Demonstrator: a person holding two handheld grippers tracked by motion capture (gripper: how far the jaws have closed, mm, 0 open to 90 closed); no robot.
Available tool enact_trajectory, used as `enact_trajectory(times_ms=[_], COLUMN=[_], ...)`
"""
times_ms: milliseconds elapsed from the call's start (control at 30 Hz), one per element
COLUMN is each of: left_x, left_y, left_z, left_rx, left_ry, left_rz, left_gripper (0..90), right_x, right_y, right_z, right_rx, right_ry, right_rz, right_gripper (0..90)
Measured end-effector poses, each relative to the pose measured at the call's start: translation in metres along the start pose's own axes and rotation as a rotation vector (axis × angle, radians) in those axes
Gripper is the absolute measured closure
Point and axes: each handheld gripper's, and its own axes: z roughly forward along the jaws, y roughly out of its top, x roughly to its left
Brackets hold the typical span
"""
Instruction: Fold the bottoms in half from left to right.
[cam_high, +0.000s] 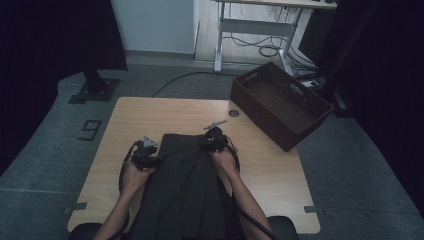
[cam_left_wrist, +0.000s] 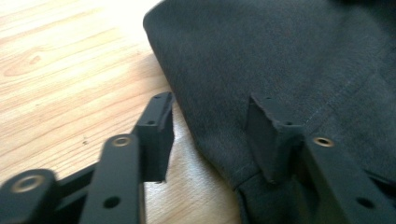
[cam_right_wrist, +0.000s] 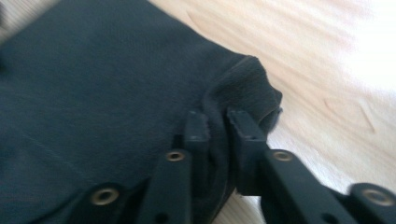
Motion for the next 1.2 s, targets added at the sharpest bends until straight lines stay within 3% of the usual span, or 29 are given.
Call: enact_trajectory(times_ms=[133, 167, 200, 233, 333, 500, 667, 833, 933, 1000, 1033, 1067, 1100, 1167, 1200], left_x=[-0.001, -0.001, -0.002, -0.003, -0.009, -0.022, -0.031, -0.044, -0.05, -0.053, -0.053, -0.052, -0.051, -0.05, -0.049], left_y=[0.001, 0.001, 0.002, 0.002, 0.004, -0.004, -0.021, -0.039, -0.047, -0.052, -0.053, -0.054, -0.053, -0.051, -0.051], left_z=[0.001, 0.0, -0.003, -0.007, -0.016, -0.028, -0.035, -0.043, -0.042, -0.038, -0.036, -0.035, -0.034, -0.032, -0.031], left_rx=[0.026, 0.025, 0.011, -0.01, -0.033, -0.031, -0.013, 0.001, 0.033, 0.062, 0.052, 0.053, 0.054, 0.055, 0.053], left_ry=[0.023, 0.037, 0.044, 0.034, -0.005, -0.075, -0.125, -0.163, -0.15, -0.114, -0.122, -0.122, -0.119, -0.114, -0.114], left_rz=[0.027, 0.033, 0.034, 0.032, 0.043, 0.066, 0.061, 0.075, 0.098, 0.127, 0.114, 0.101, 0.099, 0.1, 0.091], left_gripper=[45.2, 44.6, 42.6, 40.8, 34.1, 29.7, 28.3, 26.7, 25.1, 24.8, 24.3, 24.1, 23.7, 23.7, 23.8], right_x=[-0.002, -0.001, 0.0, 0.0, -0.002, 0.007, 0.02, 0.033, 0.042, 0.045, 0.046, 0.047, 0.049, 0.052, 0.054], right_y=[-0.002, -0.002, -0.001, 0.0, 0.001, -0.008, -0.044, -0.094, -0.119, -0.132, -0.136, -0.139, -0.141, -0.143, -0.144], right_z=[0.001, 0.0, -0.002, -0.006, -0.025, -0.068, -0.101, -0.117, -0.116, -0.112, -0.111, -0.11, -0.111, -0.112, -0.113], right_rx=[0.0, 0.004, 0.006, 0.001, -0.033, -0.069, -0.033, 0.014, 0.057, 0.072, 0.07, 0.072, 0.072, 0.069, 0.067], right_ry=[-0.016, -0.026, -0.065, -0.085, -0.034, -0.012, -0.004, 0.018, 0.034, 0.024, 0.027, 0.028, 0.021, 0.02, 0.037], right_rz=[-0.023, -0.033, -0.037, -0.035, -0.002, -0.037, -0.058, -0.058, -0.053, -0.05, -0.046, -0.043, -0.051, -0.071, -0.078], right_gripper=[63.3, 55.7, 41.8, 40.5, 33.5, 32.7, 33.0, 31.8, 30.6, 30.2, 32.0, 43.1, 61.1, 79.6, 84.0])
